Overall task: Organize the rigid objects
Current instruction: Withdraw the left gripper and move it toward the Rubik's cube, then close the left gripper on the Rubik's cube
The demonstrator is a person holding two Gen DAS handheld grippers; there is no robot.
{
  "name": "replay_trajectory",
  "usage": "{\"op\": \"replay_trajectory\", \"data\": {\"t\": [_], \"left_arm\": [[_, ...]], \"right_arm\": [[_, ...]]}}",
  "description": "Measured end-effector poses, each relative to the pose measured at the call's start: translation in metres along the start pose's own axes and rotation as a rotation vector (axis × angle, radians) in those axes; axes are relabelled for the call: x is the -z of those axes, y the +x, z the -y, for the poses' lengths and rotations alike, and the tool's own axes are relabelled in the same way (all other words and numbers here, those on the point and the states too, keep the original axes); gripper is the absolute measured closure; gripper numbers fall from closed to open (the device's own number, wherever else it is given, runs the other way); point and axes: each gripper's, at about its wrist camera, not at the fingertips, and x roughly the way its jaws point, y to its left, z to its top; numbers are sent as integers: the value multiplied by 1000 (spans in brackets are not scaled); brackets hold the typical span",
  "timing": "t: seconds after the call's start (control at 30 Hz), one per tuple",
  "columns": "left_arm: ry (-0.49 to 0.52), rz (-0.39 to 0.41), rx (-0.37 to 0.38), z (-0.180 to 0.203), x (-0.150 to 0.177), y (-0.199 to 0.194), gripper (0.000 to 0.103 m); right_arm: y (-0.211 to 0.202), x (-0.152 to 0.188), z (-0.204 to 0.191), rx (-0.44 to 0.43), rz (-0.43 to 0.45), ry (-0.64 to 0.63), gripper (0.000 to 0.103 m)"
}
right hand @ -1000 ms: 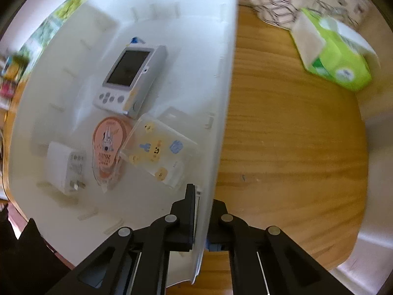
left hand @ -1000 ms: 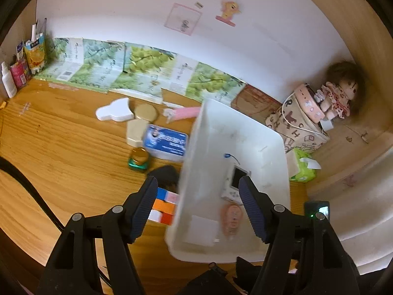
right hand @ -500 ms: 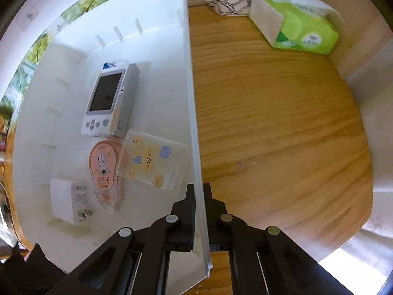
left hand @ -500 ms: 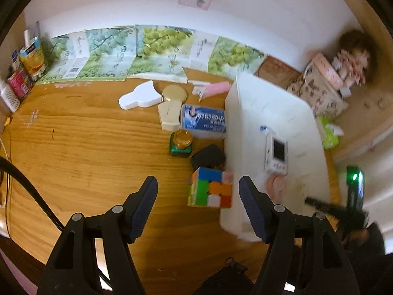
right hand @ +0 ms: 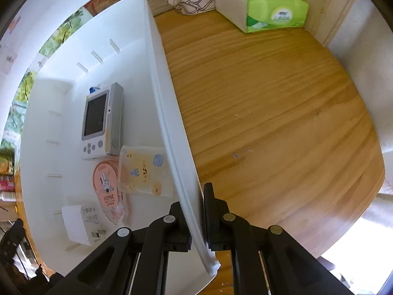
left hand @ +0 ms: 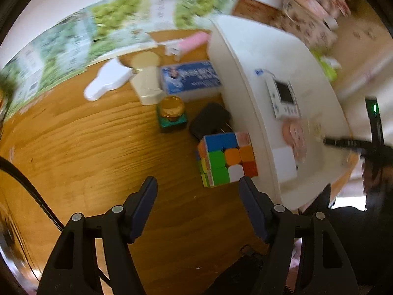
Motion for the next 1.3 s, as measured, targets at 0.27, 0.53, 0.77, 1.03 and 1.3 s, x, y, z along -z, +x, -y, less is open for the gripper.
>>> {"op": "replay_trajectory", "data": {"t": [0.27, 0.53, 0.77, 1.03, 1.3], "left_arm": [[284, -36, -7, 12, -11, 17, 31], [579, -58, 17, 30, -15, 28, 31], [810, -88, 68, 44, -13, 40, 31], [959, -120, 107, 41, -13, 52, 31], [1092, -112, 141, 47, -24, 67, 30]], "right_arm": [[6, 20, 17, -18, 35, 60, 93], [-14, 31, 18, -3, 45, 77, 92], [-12, 26, 10, 19, 28, 75, 91], [-12, 20, -1, 69, -7, 82, 89], [-9, 12, -11, 101, -28, 78, 89]]}}
